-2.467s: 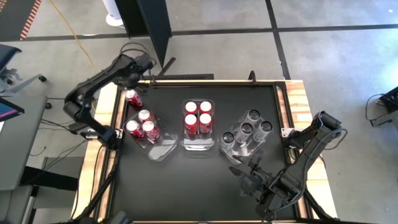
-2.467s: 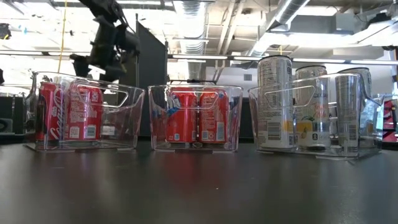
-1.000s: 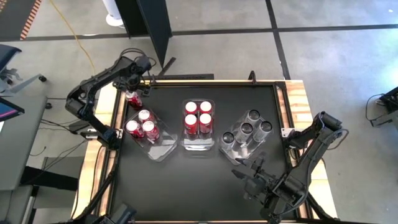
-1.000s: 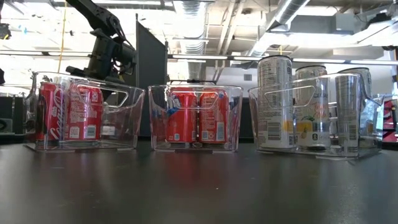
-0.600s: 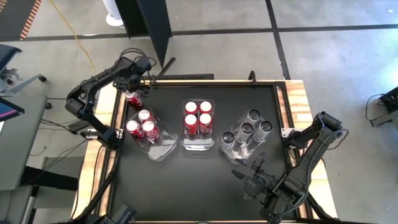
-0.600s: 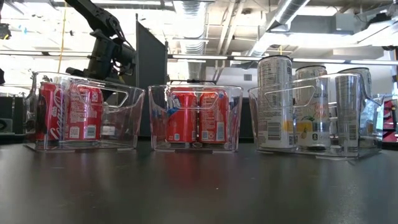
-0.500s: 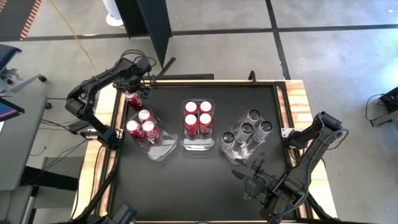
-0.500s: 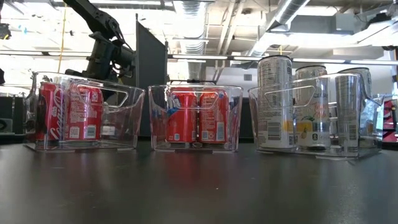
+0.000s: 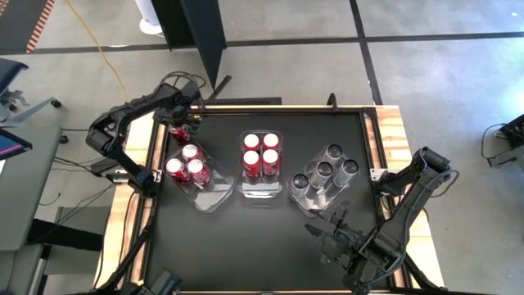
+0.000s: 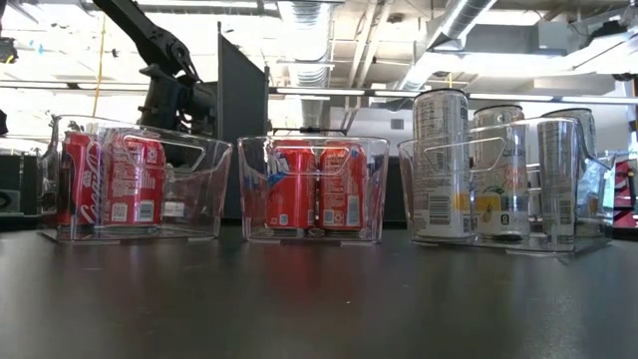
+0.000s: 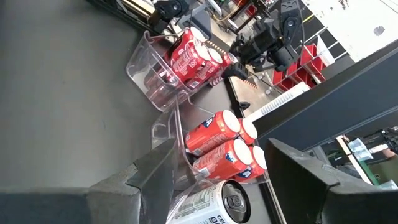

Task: Sort soda cans
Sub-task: Put the red soda can into the left transparent bin

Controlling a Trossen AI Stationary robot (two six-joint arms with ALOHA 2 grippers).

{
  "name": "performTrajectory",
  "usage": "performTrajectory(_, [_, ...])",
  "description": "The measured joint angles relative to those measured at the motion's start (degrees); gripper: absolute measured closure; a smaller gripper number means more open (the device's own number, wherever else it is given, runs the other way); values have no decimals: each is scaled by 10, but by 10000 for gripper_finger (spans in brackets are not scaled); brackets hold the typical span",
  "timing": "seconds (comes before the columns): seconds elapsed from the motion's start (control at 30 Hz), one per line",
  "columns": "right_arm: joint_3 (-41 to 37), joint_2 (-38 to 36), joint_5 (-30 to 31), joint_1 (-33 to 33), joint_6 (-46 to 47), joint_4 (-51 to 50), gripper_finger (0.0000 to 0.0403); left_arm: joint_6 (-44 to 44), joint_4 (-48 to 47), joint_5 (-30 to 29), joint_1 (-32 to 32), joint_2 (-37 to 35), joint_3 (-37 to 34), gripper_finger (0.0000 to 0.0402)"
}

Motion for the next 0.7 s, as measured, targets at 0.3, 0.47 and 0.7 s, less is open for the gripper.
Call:
performTrajectory(0.3, [0,0,0,-1,0,1,148,10,37,0,0,0,-23,47])
performTrajectory(0.47, [0,0,0,-5,0,2,148,16,59,10,1,-3,-38,66])
performTrajectory(0.7, [0,0,0,-6,-1,3,148,31,69,17,4,-3,-47,88])
